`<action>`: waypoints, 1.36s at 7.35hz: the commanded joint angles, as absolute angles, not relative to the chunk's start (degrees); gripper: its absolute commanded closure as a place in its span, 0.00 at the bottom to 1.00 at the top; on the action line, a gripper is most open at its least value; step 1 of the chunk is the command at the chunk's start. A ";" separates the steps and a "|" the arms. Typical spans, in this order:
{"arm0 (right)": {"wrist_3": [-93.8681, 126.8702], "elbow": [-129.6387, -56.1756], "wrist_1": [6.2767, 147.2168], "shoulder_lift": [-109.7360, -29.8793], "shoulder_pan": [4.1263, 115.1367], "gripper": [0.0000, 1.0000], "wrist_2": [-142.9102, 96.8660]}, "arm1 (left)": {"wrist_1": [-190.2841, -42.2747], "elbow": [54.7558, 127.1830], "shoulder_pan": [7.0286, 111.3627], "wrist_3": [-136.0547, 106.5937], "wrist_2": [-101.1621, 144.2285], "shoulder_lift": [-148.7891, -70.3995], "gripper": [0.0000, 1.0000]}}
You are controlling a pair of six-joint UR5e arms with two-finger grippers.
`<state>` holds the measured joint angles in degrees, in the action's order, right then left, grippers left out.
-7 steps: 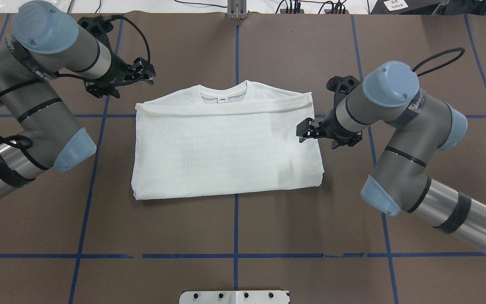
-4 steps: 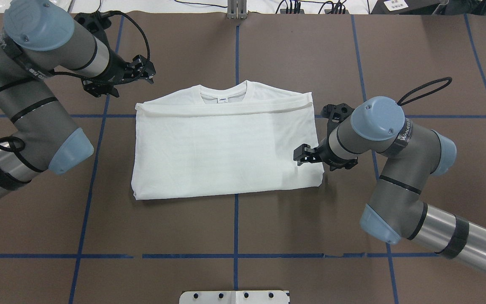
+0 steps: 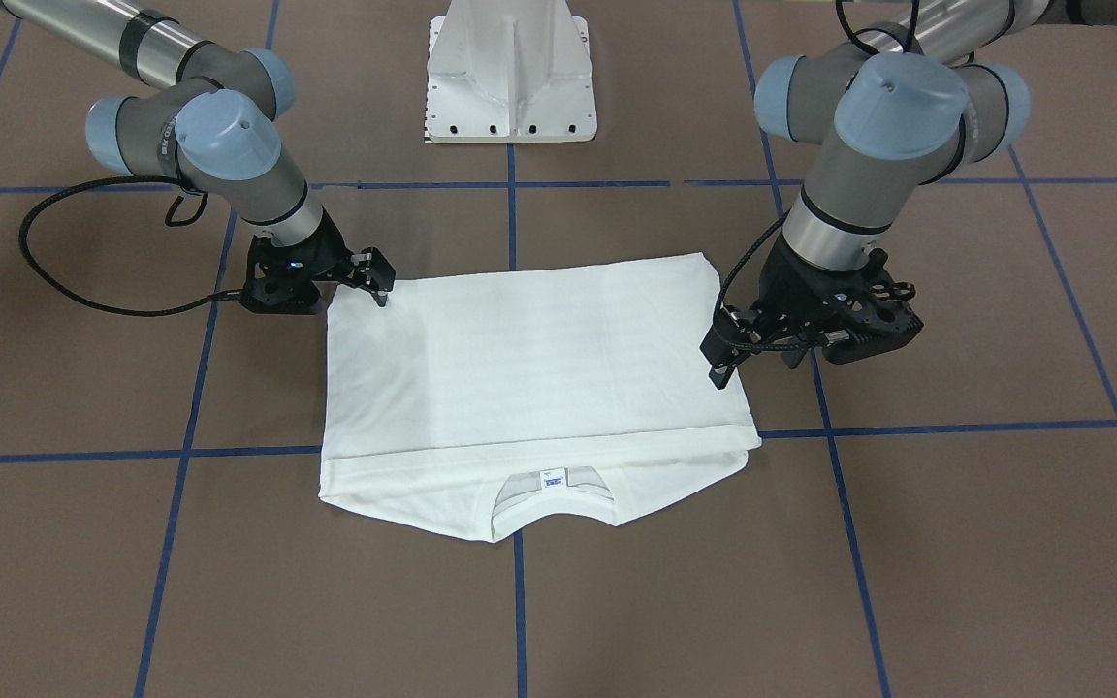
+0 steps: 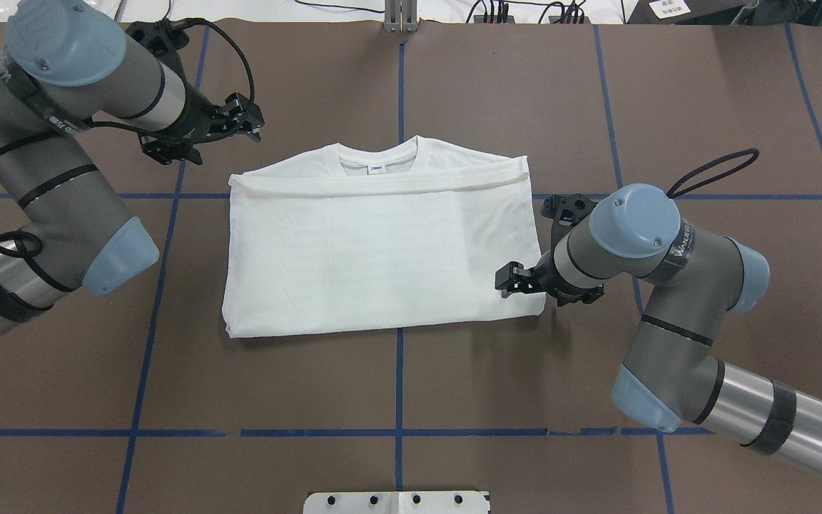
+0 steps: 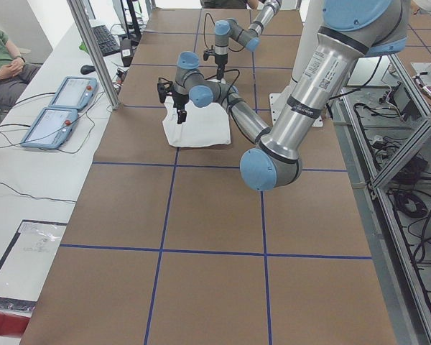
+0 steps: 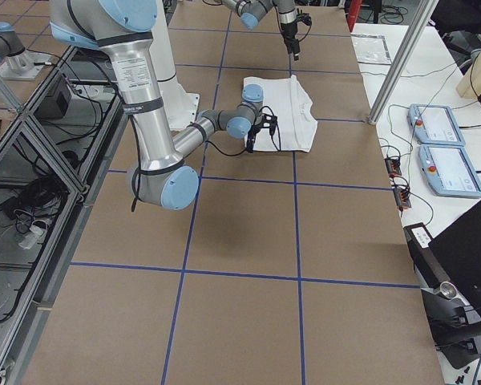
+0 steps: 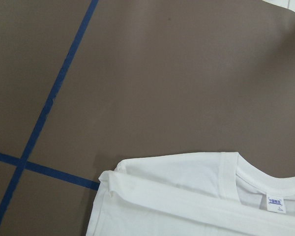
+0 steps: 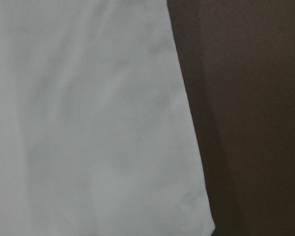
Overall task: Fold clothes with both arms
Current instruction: 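Move the right gripper to the folded bundle's near side edge and grasp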
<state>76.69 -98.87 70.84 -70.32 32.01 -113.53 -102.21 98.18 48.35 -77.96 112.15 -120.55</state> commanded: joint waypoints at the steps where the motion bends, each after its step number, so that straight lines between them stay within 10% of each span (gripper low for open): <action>1: 76.82 -98.96 70.84 -70.49 31.90 0.67 -114.08 | -102.22 98.17 48.34 -77.96 112.15 -120.59 0.01; 2: 76.82 -99.92 70.84 -71.18 31.90 1.00 -114.08 | -102.22 98.17 48.25 -77.96 112.15 -120.59 0.01; 10: 76.73 -117.56 76.46 -86.19 31.47 1.00 -114.17 | -102.13 98.61 48.16 -77.96 111.88 -121.11 0.01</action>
